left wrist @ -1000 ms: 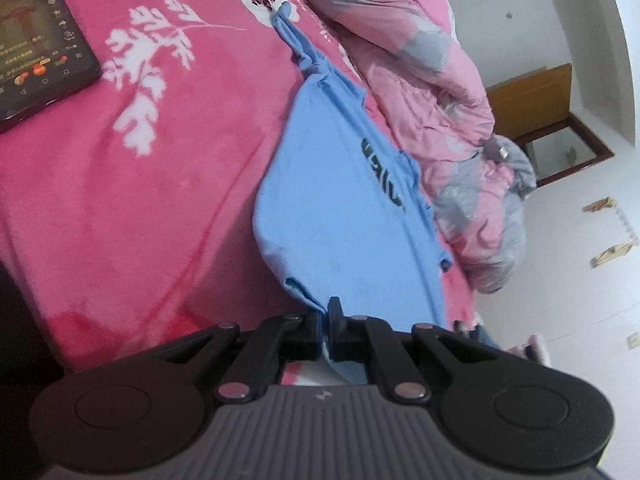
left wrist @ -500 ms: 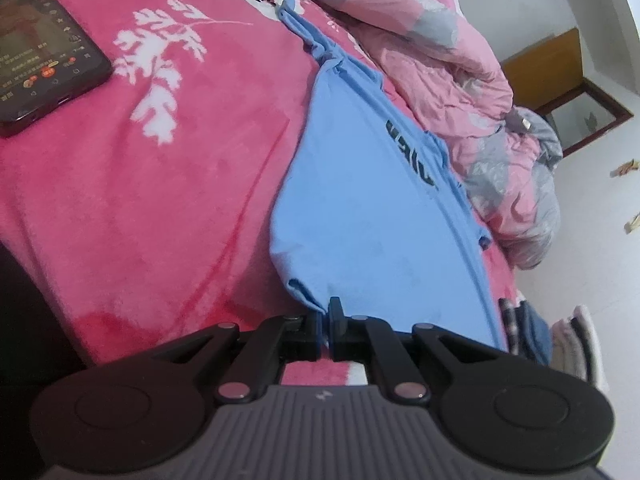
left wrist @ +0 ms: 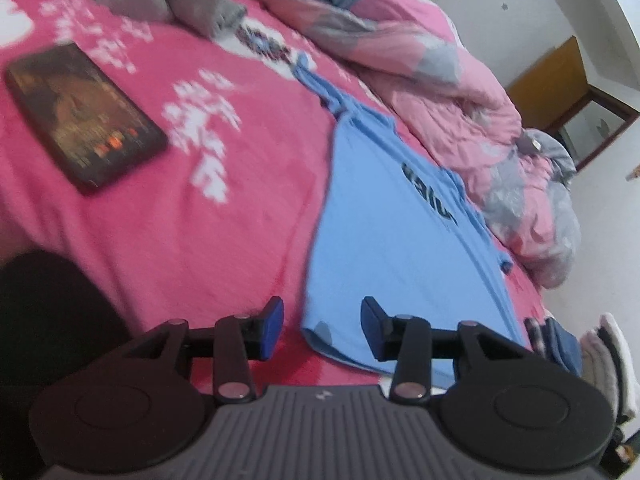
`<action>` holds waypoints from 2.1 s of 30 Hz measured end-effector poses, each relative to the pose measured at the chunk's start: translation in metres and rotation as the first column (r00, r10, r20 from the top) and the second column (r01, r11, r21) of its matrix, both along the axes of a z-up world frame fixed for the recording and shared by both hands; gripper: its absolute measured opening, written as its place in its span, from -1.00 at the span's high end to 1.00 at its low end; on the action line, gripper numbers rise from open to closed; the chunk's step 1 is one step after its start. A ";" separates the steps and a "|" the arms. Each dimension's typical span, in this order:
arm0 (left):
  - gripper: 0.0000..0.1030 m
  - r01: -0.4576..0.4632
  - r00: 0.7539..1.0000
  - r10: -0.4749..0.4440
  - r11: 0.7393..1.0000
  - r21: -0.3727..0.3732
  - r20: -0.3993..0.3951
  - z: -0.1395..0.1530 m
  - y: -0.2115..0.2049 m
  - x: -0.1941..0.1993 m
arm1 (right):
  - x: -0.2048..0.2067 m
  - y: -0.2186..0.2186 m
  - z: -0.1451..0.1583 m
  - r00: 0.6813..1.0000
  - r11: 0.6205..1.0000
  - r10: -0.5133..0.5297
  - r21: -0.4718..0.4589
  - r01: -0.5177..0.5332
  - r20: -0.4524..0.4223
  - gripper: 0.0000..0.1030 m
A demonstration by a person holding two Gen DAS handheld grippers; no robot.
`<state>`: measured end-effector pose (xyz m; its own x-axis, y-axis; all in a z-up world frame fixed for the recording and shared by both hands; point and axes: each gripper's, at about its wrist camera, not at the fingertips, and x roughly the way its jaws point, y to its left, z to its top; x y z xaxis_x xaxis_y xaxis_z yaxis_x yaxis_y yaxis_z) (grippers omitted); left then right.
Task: Fold clothes
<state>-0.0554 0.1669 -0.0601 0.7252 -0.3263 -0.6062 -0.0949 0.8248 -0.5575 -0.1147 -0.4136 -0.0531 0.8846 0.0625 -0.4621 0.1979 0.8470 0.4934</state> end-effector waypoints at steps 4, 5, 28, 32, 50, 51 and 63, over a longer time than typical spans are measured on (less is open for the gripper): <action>0.23 0.024 0.996 -0.035 0.991 0.133 0.082 0.023 -0.017 -0.006 | 0.017 0.050 0.007 0.981 0.976 0.193 -0.107 -0.191 0.010 0.40; 0.23 0.046 0.992 -0.064 0.985 0.165 0.105 0.029 -0.024 -0.007 | 0.023 0.066 0.006 0.968 0.960 0.252 -0.130 -0.249 0.008 0.40; 0.09 0.265 0.948 -0.316 0.843 0.468 0.033 -0.011 -0.116 0.003 | 0.050 0.199 -0.003 0.818 0.772 0.576 -0.328 -0.544 0.001 0.43; 0.06 0.264 0.948 -0.317 0.852 0.451 0.043 -0.014 -0.112 0.006 | 0.059 0.210 -0.038 0.818 0.773 0.570 -0.289 -0.564 -0.072 0.43; -0.19 0.253 0.939 -0.331 0.846 0.469 0.091 -0.003 -0.111 -0.014 | 0.047 0.222 -0.048 0.820 0.765 0.572 -0.345 -0.544 -0.023 0.08; -0.20 0.247 0.938 -0.329 0.853 0.460 0.106 0.000 -0.109 -0.017 | 0.047 0.222 -0.048 0.820 0.765 0.572 -0.347 -0.543 -0.023 0.07; -0.25 0.239 0.953 -0.296 0.864 0.442 0.063 -0.012 -0.113 0.016 | 0.048 0.226 -0.048 0.810 0.755 0.586 -0.349 -0.555 -0.022 -0.13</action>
<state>-0.0399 0.0539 -0.0726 0.7254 -0.2505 -0.6412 0.2102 0.9675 -0.1402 -0.0668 -0.1875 -0.1010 0.7687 0.4293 -0.4742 -0.4029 0.9007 0.1623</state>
